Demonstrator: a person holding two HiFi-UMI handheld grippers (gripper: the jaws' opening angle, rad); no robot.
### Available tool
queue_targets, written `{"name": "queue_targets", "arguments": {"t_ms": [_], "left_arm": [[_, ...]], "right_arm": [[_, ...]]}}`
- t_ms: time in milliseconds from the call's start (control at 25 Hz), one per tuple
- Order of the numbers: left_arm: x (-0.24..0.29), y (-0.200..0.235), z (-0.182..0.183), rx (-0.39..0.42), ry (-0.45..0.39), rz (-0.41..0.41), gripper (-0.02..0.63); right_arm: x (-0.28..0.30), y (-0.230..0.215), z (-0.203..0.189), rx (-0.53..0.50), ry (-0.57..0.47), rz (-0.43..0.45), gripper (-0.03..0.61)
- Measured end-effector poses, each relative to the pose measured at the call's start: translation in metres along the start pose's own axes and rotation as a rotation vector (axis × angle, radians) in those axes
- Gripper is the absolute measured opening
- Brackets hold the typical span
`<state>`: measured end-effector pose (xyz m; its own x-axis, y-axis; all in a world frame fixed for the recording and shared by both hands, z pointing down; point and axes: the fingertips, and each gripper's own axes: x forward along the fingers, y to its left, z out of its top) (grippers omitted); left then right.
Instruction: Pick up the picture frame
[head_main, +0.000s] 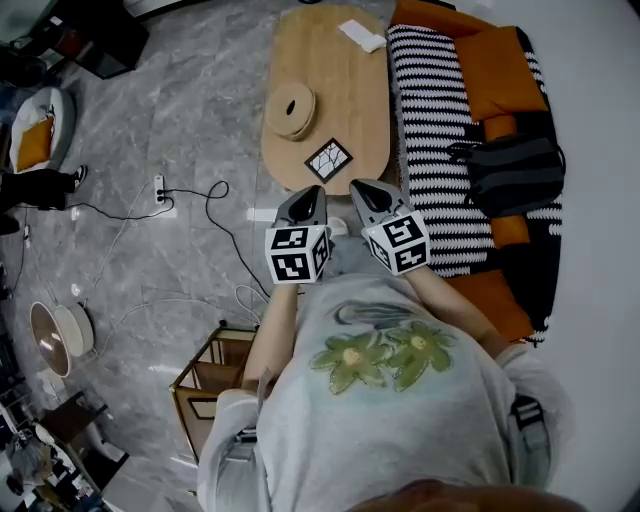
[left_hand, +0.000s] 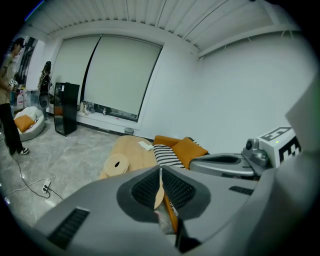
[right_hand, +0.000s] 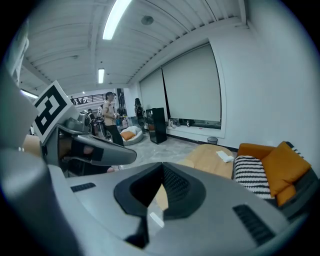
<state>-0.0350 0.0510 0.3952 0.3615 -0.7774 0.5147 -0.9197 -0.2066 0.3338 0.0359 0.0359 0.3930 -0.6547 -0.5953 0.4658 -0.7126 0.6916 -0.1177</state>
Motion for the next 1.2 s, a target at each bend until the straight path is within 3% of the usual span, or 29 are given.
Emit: {"name": "queue_targets", "arguments": {"t_ms": [400,680,1200], "left_arm": [[0.05,0.025,0.002,-0.023,0.049,0.054,0.021],[0.079,0.042,-0.012,-0.062,0.097,0.091,0.075],[0.12,0.075,-0.027,-0.106,0.156,0.155,0.098]], "right_arm": [[0.044,-0.037,-0.005,-0.004,0.064,0.042,0.009],[0.075,-0.056,-0.022,-0.004,0.117,0.07,0.051],[0.116,-0.086,-0.044,-0.001,0.175,0.088,0.067]]}}
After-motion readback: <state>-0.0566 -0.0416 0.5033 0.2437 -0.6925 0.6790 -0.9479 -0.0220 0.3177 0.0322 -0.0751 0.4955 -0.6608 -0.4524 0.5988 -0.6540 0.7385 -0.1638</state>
